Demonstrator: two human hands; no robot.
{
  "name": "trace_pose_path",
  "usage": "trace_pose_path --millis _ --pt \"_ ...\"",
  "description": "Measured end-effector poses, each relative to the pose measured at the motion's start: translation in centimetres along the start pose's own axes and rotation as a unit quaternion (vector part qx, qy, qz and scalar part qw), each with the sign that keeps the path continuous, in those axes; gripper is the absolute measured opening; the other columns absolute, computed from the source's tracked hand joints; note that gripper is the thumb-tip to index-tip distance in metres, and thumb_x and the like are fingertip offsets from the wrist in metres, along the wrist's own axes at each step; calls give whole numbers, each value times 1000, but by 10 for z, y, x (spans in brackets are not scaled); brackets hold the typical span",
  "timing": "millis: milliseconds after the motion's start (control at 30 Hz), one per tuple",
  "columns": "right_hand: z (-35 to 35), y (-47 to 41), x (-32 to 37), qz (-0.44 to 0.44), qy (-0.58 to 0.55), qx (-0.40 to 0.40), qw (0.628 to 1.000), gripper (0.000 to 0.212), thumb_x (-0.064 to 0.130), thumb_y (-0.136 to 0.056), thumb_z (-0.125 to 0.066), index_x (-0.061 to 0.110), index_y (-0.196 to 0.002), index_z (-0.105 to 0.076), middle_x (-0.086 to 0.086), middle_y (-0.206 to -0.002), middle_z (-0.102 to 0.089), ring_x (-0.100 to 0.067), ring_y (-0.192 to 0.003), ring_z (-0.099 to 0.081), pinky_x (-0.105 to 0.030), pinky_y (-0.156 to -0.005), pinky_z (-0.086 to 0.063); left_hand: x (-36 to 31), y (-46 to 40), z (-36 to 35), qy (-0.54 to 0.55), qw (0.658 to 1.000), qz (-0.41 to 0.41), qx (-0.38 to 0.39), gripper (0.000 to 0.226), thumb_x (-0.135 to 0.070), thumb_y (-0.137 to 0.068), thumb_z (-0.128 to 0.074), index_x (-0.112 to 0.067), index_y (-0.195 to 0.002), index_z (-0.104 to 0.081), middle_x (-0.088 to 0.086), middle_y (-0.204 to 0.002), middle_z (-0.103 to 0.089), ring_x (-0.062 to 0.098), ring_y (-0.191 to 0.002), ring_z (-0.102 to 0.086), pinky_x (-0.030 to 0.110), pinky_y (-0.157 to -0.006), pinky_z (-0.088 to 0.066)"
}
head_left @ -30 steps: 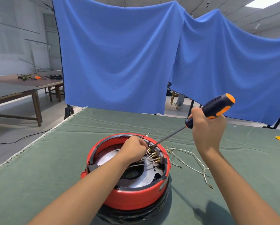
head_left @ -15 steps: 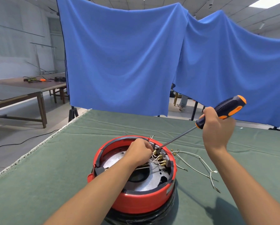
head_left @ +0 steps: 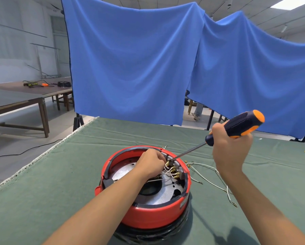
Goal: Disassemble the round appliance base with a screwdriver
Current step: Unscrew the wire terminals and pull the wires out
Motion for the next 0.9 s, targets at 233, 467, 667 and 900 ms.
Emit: trace_pose_path --millis 233,467,667,900 --pt "-5 -29 -21 -50 39 -12 998 29 22 -67 -52 -6 -61 -58 5 -39 -55 -7 -39 -49 -17 -43 -43 -1 2 0 -1 1000 -4 1 32 1 -79 -48 -14 -92 -73 6 -101 -68 20 -98 -60 32 -87 -50" --pt "-4 -42 -34 -117 75 -41 989 20 25 -66 -51 11 -51 -50 11 -33 -49 -2 -33 -44 -10 -36 -34 -1 2 0 -1 1000 0 3 32 0 -80 -48 -14 -93 -73 7 -103 -68 21 -100 -61 35 -90 -51" --pt "3 -14 -12 -47 -7 -33 998 25 14 -69 -52 -10 -63 -55 8 -39 -54 -3 -37 -49 -11 -44 -41 0 1 1 1 1000 1 5 29 -1 -79 -49 -20 -85 -71 4 -94 -68 21 -97 -61 34 -87 -51" --pt "-5 23 7 25 37 36 998 15 36 -66 -58 26 -54 -58 5 -43 -53 -13 -42 -52 -28 -49 -46 0 2 1 -2 1000 1 4 28 -1 -79 -50 -23 -77 -67 5 -94 -69 21 -94 -61 32 -84 -51"
Point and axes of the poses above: each hand's wrist, its own y-axis away from the middle knuckle, its own z-axis out of the back of the hand, x = y × z, the point moved 6 cm from there along -y, towards the middle knuckle
